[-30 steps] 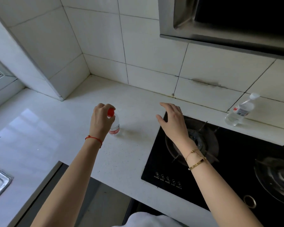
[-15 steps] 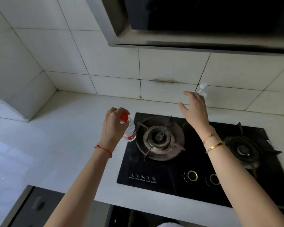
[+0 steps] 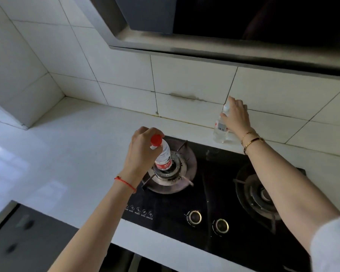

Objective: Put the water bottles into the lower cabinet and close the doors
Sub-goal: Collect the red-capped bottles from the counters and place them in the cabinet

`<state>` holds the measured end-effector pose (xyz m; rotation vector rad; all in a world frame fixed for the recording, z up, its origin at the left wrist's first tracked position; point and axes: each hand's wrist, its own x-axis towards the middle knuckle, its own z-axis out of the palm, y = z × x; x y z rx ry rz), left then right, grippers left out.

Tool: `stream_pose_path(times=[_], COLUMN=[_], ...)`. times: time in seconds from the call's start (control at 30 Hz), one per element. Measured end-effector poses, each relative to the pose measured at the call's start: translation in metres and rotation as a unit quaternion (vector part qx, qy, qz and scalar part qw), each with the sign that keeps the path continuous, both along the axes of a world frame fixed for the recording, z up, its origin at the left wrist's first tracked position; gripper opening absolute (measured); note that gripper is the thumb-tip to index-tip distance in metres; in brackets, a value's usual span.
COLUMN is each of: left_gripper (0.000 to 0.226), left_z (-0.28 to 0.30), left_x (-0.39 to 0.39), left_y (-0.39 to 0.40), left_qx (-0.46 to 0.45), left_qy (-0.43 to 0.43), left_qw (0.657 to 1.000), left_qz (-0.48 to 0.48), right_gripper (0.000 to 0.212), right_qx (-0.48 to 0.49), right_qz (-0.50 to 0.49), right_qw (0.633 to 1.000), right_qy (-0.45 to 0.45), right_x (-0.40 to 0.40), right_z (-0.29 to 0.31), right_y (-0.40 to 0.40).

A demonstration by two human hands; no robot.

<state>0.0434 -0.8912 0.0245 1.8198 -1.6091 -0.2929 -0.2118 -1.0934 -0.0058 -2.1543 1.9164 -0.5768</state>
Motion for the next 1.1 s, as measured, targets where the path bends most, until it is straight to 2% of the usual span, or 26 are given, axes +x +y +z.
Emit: stream_pose_path(times=[0.17,0.43,0.73,0.83,0.97,1.1], left_gripper=[0.029,0.028,0.029,0.029,0.029,0.029], left_z=[0.000,-0.003,-0.005,-0.005,-0.004,0.001], left_x=[-0.017,-0.026,-0.014,-0.007,0.002,0.011], left_y=[0.008,0.032,0.047,0.051,0.060,0.074], left_qx=[-0.003,0.001,0.019,0.014,0.007,-0.011], left_qy=[-0.001,0.012,0.013,0.011,0.012,0.015], left_qw=[1.000,0.999,0.999,0.999,1.000,1.000], left_qz=[0.020,0.032,0.037,0.035,0.022,-0.001], right_gripper=[0.029,0.023,0.028,0.036,0.030,0.029], right_qx=[0.009,-0.034,-0.042,-0.006,0.035,0.004], right_qz=[0.008,0.038,0.011,0.002,-0.033,-0.043], right_qw=[1.000,0.999,0.999,1.000,0.997,0.994], right_qy=[-0.011,-0.005,-0.011,-0.030,-0.059,-0.098], right_x=[0.001,0.000,0.008,0.016,0.024,0.028], right_z=[-0.007,-0.011,-0.009,-0.009,-0.014,-0.007], right_y=[-0.013,-0.012,-0.015,-0.009,0.016,0.059])
